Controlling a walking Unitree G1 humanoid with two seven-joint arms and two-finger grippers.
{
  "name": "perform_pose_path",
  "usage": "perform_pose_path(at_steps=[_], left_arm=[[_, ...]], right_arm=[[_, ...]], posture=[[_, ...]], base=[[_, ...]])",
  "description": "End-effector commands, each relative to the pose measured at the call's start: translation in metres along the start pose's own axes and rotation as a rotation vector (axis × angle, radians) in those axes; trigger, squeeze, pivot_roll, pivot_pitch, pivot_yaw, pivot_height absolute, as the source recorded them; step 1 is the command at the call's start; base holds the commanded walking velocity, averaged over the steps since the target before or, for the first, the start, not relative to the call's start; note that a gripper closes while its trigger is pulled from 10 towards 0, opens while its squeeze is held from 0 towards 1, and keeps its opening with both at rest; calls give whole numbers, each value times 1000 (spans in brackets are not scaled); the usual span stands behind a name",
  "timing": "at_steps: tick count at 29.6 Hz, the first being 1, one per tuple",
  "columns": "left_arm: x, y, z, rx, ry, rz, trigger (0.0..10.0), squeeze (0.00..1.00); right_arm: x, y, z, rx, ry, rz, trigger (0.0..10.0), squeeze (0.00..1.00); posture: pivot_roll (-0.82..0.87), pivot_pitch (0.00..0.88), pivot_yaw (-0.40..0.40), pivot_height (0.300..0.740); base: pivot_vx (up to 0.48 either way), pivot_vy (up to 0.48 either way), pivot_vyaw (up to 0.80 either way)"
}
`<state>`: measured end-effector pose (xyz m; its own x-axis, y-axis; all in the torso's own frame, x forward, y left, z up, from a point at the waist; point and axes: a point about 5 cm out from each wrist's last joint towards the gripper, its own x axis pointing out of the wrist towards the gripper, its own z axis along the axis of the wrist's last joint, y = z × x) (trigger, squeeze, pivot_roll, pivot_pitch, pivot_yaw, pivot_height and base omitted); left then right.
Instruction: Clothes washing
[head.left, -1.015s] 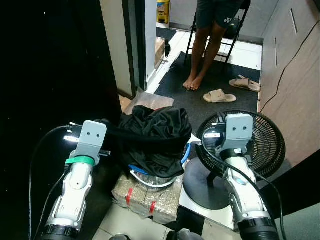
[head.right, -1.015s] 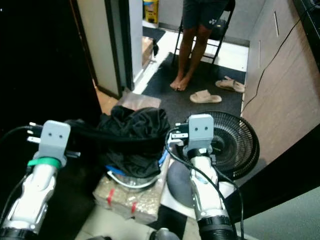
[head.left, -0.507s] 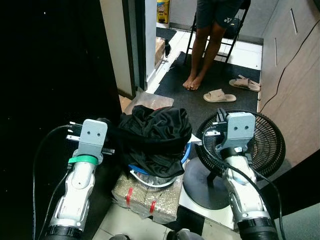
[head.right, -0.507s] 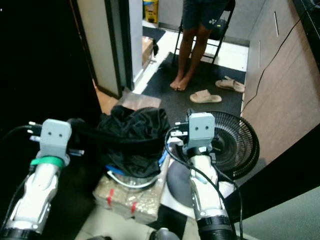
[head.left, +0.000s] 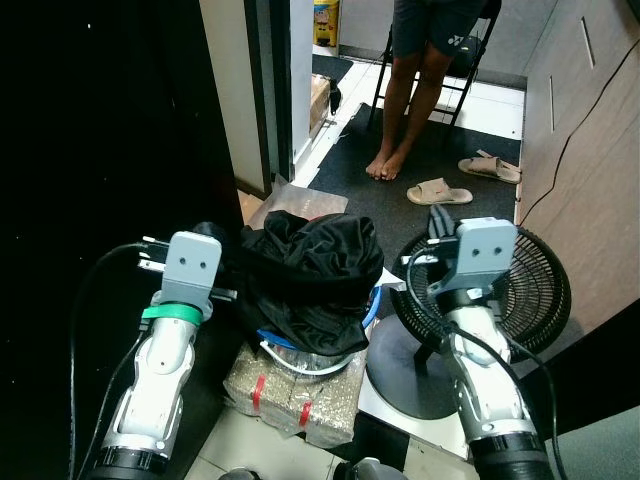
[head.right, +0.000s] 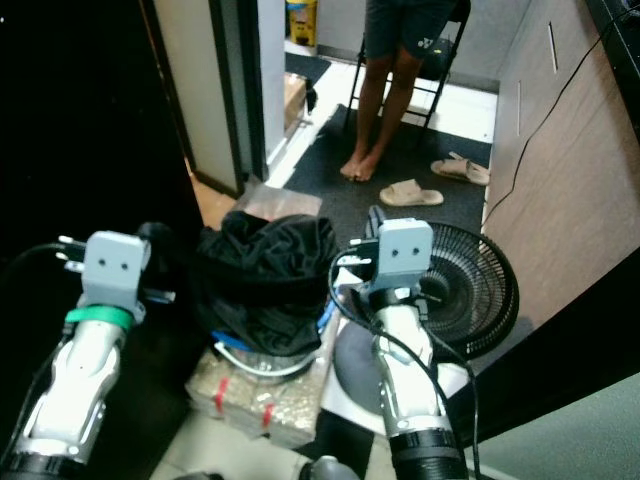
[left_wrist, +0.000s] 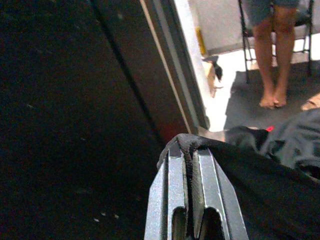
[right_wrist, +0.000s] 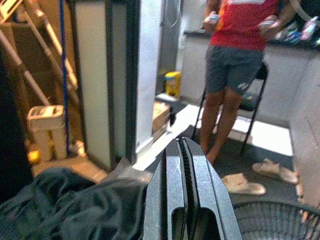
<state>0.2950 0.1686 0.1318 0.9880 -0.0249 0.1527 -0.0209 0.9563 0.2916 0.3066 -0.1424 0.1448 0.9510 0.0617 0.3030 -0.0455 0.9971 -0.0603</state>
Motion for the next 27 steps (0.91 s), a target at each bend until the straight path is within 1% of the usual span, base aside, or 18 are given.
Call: perform_pose_path(at_steps=[1,2,4,5,6,10,15,27], left_arm=[[-6,-5,-15,-94,102,-20,10000,0],[-6,-5,-15,-94,102,-20,10000,0],[-6,-7,-19,-184,151,-27,10000,0],[-6,-7,-19,-184,151,-27,10000,0],[-5,-7,-18,-201,155,-36,10000,0],[-3,-11,-15,-215,144,-72,10000,0],[-3,-14,-13,-213,137,-86,10000,0],[-3,-12,-10,-210,137,-105,10000,0]], right_arm=[[-7,7,-13,49,75,36,10000,0],[-7,7,-13,49,75,36,10000,0],[-9,12,-15,103,97,56,10000,0],[-9,12,-15,103,97,56,10000,0],[-9,14,-15,127,100,62,10000,0],[-7,17,-11,163,88,70,10000,0],[-5,16,-10,156,82,75,10000,0],[-6,15,-10,140,88,94,10000,0]], posture=[[-41,0,48,740],[-41,0,48,740],[-40,0,49,740],[-40,0,49,740],[-40,0,49,740],[-42,0,50,740],[-45,0,49,740],[-44,0,50,740]], base=[[0,0,0],[0,0,0],[0,0,0],[0,0,0],[0,0,0],[0,0,0],[0,0,0],[0,0,0]])
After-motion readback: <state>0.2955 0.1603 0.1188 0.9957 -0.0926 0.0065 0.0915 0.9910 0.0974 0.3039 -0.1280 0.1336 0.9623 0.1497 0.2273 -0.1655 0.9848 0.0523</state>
